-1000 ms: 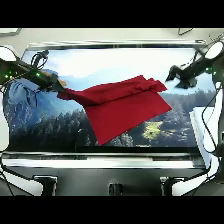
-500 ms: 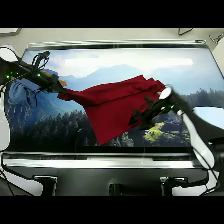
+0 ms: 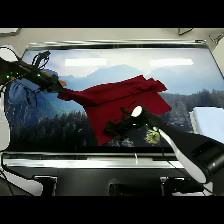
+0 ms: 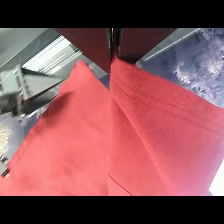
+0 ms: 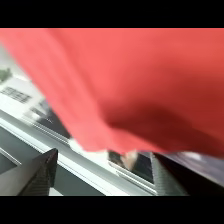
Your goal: Fold the clothes and pants, and hang the long-sleeved shirts on hangers.
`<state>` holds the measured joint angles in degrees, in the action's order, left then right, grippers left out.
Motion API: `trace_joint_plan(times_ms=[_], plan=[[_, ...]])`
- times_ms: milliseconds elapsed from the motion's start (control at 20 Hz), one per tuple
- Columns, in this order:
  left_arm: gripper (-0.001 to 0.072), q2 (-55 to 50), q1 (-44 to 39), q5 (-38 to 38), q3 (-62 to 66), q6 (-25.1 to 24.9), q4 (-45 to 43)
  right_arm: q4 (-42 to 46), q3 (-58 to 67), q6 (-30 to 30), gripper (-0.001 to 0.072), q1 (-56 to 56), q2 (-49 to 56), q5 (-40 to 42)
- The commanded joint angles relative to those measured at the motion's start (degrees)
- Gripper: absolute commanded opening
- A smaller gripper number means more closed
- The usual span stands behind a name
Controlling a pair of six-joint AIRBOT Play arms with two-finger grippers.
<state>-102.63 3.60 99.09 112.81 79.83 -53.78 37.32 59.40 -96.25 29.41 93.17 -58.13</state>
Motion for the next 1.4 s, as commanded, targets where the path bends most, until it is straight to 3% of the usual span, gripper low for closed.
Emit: trace_joint_plan(times_ms=[0, 150, 200, 250, 300, 500, 700, 850, 950, 1100, 1200, 1350], plan=[[0.0023, 0.0, 0.0, 0.0, 0.0, -0.4, 0.0, -3.2, -0.2, -3.7, 0.0672, 6.3, 0.6, 9.2], [0.0023, 0.0, 0.0, 0.1, 0.0, -0.4, 0.0, -6.3, -0.2, -4.1, 0.0651, 10.6, 2.2, 13.0], [0.0023, 0.0, 0.0, 0.2, 0.0, -0.3, 0.0, -7.3, -0.2, -4.1, 0.0536, 11.6, 2.5, 14.3], [0.0023, 0.0, 0.0, 0.3, 0.0, -0.3, 0.0, -7.4, -0.2, -4.1, 0.0351, 12.3, 2.5, 15.1], [0.0023, 0.0, 0.0, 0.4, 0.0, -0.4, 0.0, -7.6, -0.1, -4.1, 0.0041, 12.3, 2.5, 14.9], [0.0023, 0.4, 0.7, 0.5, 0.1, -0.3, 0.0, -0.3, -0.1, -4.2, 0.0033, 12.2, -1.6, 15.6], [0.0022, 3.4, 1.9, -0.6, 0.4, -0.3, 0.2, 18.2, 0.1, -10.6, 0.0032, 8.5, -13.4, 15.4], [0.0023, 7.9, 3.0, -4.4, 3.4, -0.3, 3.2, 30.4, 3.6, -10.5, 0.0033, -1.9, -25.5, 12.4], [0.0023, 13.5, 4.1, -12.8, 4.8, -2.2, 9.2, 38.8, 10.4, -7.5, 0.0033, -9.6, -33.1, 11.5], [0.0023, 25.3, 6.1, -32.1, 4.8, -6.0, 19.4, 46.3, 25.7, -6.1, 0.0034, -20.7, -42.4, 11.7], [0.0023, 33.9, 7.0, -44.3, 4.8, -6.0, 20.1, 46.9, 34.9, -6.1, 0.0034, -26.0, -46.8, 11.8], [0.0023, 43.7, 7.9, -53.5, 4.8, -6.4, 19.7, 47.0, 43.3, -4.4, 0.0034, -29.0, -52.1, 14.2]])
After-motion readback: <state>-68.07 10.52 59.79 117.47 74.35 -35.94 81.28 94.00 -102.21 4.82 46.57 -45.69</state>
